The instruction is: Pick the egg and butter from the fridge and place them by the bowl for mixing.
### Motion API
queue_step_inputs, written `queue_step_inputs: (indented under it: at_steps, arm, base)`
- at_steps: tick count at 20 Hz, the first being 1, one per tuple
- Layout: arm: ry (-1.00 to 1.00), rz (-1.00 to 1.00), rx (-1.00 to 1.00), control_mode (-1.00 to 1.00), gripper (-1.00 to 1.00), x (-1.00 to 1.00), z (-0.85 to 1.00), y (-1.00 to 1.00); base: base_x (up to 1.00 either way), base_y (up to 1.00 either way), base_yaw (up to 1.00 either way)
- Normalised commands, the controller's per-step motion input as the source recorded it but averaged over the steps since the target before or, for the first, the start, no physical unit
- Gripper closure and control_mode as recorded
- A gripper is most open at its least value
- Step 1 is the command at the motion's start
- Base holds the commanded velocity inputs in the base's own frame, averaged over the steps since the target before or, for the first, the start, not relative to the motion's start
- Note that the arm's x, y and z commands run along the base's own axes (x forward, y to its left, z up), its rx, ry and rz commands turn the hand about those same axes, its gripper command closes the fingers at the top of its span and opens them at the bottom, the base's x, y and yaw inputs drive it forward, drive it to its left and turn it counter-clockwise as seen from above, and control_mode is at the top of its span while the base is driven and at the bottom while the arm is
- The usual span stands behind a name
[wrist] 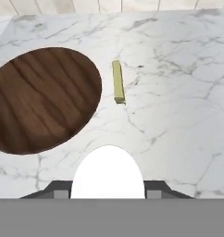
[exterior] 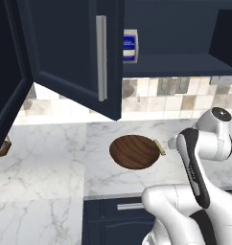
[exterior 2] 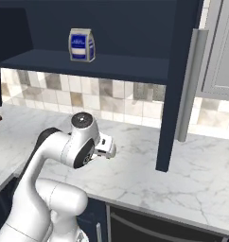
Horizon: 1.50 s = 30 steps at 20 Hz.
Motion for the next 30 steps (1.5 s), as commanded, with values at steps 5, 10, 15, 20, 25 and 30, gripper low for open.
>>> queue_step_inputs:
  at_steps: [5, 10, 15, 20, 25, 30]
  arm:
    - [0.07, 0.00, 0.05, -1.00, 1.00, 0.35, -0.39, -0.18]
    - [0.00, 0.00, 0.04, -1.00, 1.00, 0.30, -0.52, -0.03]
    - [-0.01, 0.00, 0.01, -1.00, 1.00, 0.32, -0.52, 0.02]
    - [0.00, -0.06, 0.08, -1.00, 1.00, 0.37, -0.46, 0.07]
    - [0.01, -0.06, 0.07, -1.00, 1.00, 0.38, -0.37, 0.02]
    - [0.06, -0.04, 0.02, -1.00, 1.00, 0.31, -0.32, 0.00]
  base:
    - [0.00, 0.00, 0.00]
    - [0.00, 0.00, 0.00]
    - [0.00, 0.00, 0.00]
    - [0.00, 0.00, 0.00]
    - [0.00, 0.00, 0.00]
    - [0.00, 0.00, 0.00]
